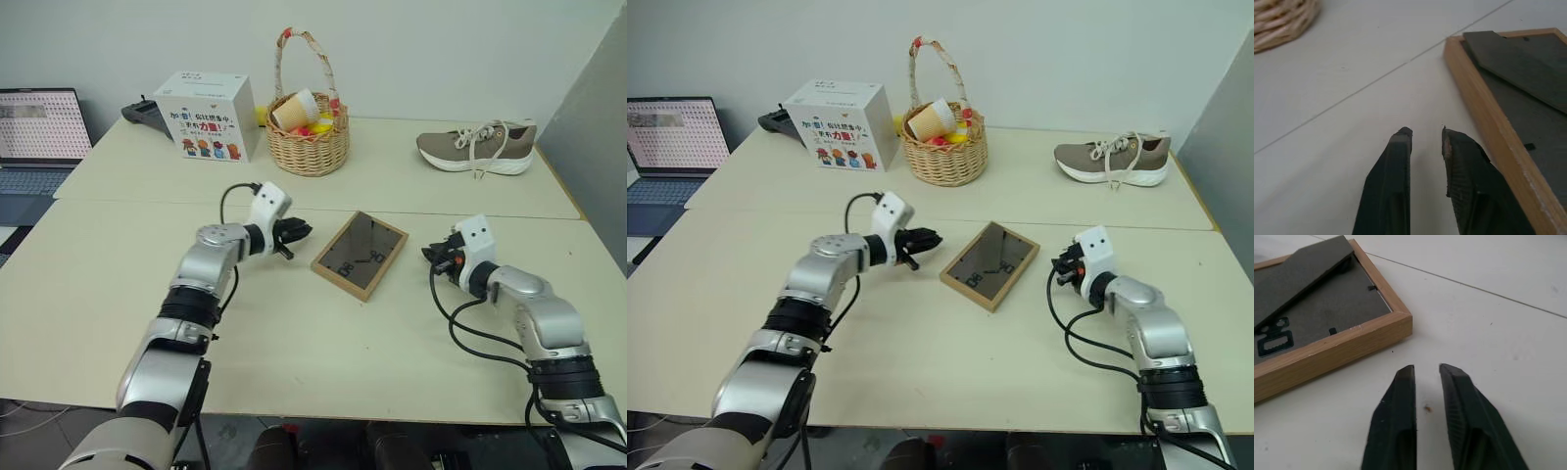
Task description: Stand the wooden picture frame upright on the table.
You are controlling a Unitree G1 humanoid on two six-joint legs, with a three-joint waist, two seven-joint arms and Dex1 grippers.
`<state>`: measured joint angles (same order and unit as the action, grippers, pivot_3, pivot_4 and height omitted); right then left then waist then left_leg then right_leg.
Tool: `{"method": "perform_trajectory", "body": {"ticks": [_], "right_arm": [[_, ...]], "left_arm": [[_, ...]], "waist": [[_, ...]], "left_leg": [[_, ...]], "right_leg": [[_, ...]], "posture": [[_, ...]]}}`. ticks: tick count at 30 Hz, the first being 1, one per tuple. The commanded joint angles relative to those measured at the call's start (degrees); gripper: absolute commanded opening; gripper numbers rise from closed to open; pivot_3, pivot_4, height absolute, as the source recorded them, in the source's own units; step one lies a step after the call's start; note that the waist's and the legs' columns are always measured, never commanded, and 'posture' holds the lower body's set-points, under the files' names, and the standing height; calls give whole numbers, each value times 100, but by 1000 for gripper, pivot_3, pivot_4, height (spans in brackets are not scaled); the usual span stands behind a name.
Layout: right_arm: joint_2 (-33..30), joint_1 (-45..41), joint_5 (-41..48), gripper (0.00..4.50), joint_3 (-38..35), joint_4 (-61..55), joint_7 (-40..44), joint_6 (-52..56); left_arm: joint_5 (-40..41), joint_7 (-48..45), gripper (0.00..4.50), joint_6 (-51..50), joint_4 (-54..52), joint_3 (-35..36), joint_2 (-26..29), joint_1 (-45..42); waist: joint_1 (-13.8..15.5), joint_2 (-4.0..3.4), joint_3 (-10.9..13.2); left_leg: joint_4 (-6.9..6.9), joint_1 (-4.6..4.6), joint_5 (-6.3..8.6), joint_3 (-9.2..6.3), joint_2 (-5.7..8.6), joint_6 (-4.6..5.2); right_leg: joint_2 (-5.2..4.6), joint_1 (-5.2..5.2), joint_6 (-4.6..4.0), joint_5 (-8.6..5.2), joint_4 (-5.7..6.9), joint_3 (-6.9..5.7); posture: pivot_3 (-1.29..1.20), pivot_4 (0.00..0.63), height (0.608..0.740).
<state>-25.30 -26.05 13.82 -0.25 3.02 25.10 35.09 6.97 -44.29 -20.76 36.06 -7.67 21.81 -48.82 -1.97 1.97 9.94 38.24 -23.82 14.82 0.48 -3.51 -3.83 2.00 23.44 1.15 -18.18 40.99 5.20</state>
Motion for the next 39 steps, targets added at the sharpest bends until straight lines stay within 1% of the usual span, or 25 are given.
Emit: {"method": "perform_trajectory", "body": {"ticks": [1,2,5,10,17,23,26,30,33,36,39], "right_arm": [[200,-406,-217,0,85,204,-163,-250],[263,-479,-268,0,111,308,-192,-280],[449,-632,-354,0,204,501,-258,-261],[803,-742,-468,0,472,576,-202,-229],[1061,-744,-464,0,659,320,-45,-39],[1084,-474,-356,0,1079,-438,395,471],[1052,-377,-313,0,1190,-751,540,706],[974,-87,-205,0,1392,-1340,713,1034],[893,66,-128,0,1427,-1575,806,1186],[699,146,-206,0,1469,-1602,871,1164],[408,138,-402,0,1419,-1398,851,861]], "left_arm": [[-218,60,95,78,52,-104,-117,-237],[-240,57,13,50,56,-121,-167,-216],[-322,-48,13,1,-25,-213,-250,-124],[-322,-301,13,-323,-505,-352,-245,168],[-243,-383,13,-1176,-1865,-379,76,894],[-2,-444,13,-2219,-3604,-267,720,1887],[103,-409,13,-2551,-4164,-151,1009,2232],[337,-360,13,-3013,-4966,297,1456,2905],[576,-353,13,-3373,-5536,559,1724,3342],[880,-419,13,-3730,-5917,835,2002,3679],[1013,-597,13,-3620,-5899,1018,2402,4050]], "waist": [[-2,0,0],[0,0,0],[14,0,0],[-11,-1,-1],[-23,-4,-2],[-94,-7,-5],[-123,-10,-7],[-145,-11,-7],[-150,-11,-7],[-145,-10,-7],[-130,-10,-7]], "left_leg": [[0,0,0,-1,0,0],[0,0,0,0,0,0],[0,-1,0,-1,0,-1],[-2,1,-1,-1,-3,-2],[-3,4,-6,-11,-4,-10],[-8,8,-5,-30,-9,-9],[-12,11,-1,-37,-11,-2],[-12,23,0,-39,-9,0],[-18,26,1,-40,-10,1],[-18,28,1,-38,-9,1],[-17,31,1,-38,-5,1]], "right_leg": [[0,0,0,0,1,0],[0,0,0,0,1,0],[-1,0,0,0,0,-1],[-1,0,0,0,1,0],[-2,0,0,0,4,1],[-3,0,0,0,7,4],[-7,-1,-1,0,7,7],[-5,-7,0,0,9,6],[-4,-9,0,-1,6,8],[-4,-9,0,-1,5,9],[-1,-13,1,-2,4,5]], "posture": [[0,150,740],[0,150,740],[0,150,740],[0,150,740],[0,150,740],[0,150,740],[0,150,740],[0,150,740],[0,150,740],[0,150,740],[0,150,740]]}}
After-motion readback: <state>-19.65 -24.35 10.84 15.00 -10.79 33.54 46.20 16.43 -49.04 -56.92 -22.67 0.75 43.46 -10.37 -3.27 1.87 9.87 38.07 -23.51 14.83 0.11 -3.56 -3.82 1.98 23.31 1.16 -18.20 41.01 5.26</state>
